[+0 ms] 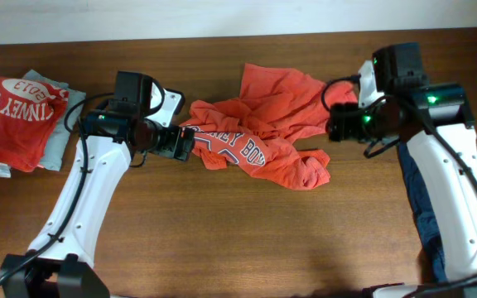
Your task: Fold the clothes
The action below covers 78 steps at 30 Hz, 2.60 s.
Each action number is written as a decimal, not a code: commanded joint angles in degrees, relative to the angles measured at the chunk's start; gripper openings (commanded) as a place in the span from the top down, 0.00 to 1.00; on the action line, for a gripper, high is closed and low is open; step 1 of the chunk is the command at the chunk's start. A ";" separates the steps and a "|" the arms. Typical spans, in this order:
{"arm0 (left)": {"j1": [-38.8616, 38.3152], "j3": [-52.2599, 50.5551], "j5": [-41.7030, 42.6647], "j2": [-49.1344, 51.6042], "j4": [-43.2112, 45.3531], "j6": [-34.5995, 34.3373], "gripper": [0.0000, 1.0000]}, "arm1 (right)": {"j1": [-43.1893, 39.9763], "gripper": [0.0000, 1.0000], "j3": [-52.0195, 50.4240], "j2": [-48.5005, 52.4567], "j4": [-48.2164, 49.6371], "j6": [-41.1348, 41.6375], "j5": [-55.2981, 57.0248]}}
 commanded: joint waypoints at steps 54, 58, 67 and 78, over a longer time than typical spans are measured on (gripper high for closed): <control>0.02 5.99 -0.83 -0.20 5.81 -4.33 0.05 | -0.42 0.96 30.91 2.97 11.19 -8.02 1.38; 0.02 6.19 0.74 -0.63 4.52 -2.99 0.05 | -0.42 0.96 34.69 2.97 11.50 -8.13 2.58; 0.02 6.27 0.66 -5.07 4.42 -1.68 0.05 | 0.22 0.96 36.33 2.99 18.38 -7.82 1.70; 0.33 6.27 -5.62 -9.18 6.78 -1.75 0.05 | 15.28 0.96 36.30 8.85 21.40 -7.87 1.55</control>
